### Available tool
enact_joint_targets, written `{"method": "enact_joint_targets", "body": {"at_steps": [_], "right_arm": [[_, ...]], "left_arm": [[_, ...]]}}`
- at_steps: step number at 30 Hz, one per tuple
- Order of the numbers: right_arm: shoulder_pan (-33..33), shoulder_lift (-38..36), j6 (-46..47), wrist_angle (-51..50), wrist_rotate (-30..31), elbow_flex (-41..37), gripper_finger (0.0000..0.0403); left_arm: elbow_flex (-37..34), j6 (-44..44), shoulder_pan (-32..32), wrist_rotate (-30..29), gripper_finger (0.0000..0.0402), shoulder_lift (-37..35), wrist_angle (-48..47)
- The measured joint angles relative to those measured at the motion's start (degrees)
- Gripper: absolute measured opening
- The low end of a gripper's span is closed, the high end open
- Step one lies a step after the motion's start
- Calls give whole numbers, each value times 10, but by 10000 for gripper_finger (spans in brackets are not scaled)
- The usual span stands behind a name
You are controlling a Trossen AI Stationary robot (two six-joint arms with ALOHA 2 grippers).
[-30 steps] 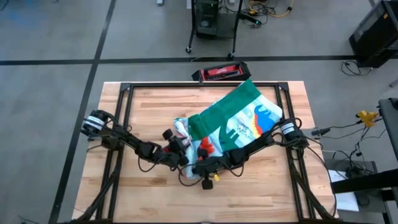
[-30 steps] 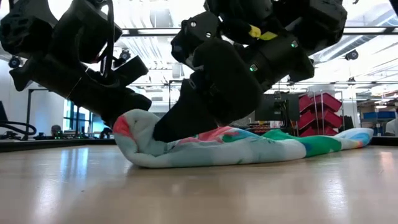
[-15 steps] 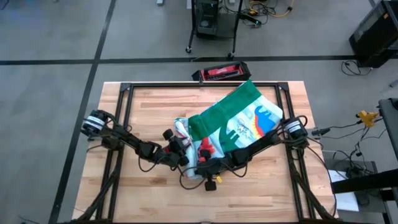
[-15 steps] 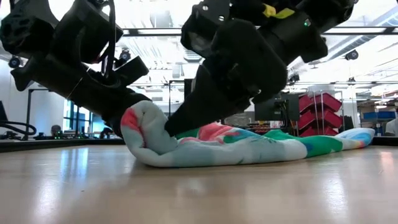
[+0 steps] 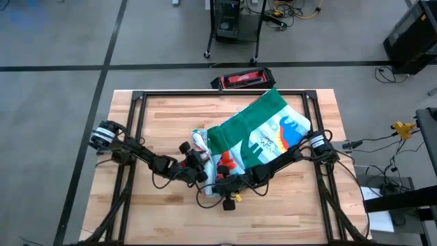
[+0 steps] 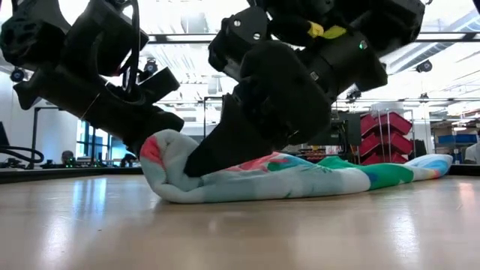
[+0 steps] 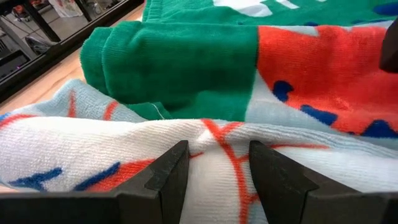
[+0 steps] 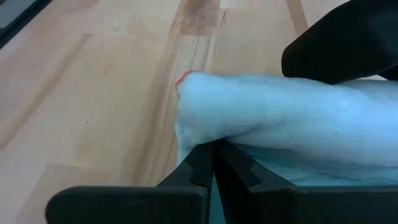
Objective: Roll towel
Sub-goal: Roll the multi-color dinosaur print towel
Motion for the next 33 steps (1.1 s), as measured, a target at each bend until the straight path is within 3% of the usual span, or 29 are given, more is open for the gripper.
{"method": "enact_joint_targets", "body": {"at_steps": [6, 14, 23, 33], "right_arm": [[2, -60, -9, -76, -3, -1, 0], [2, -94, -60, -53, 24, -1, 0], [-36, -24, -99, 93, -44, -1, 0], [-37, -11, -60, 90, -46, -48, 0]], "left_arm": [[0, -2, 1, 1, 155, 0, 1], [0, -5, 2, 8, 155, 0, 1], [0, -5, 2, 12, 155, 0, -6], [-1, -3, 1, 17, 155, -18, -38]]}}
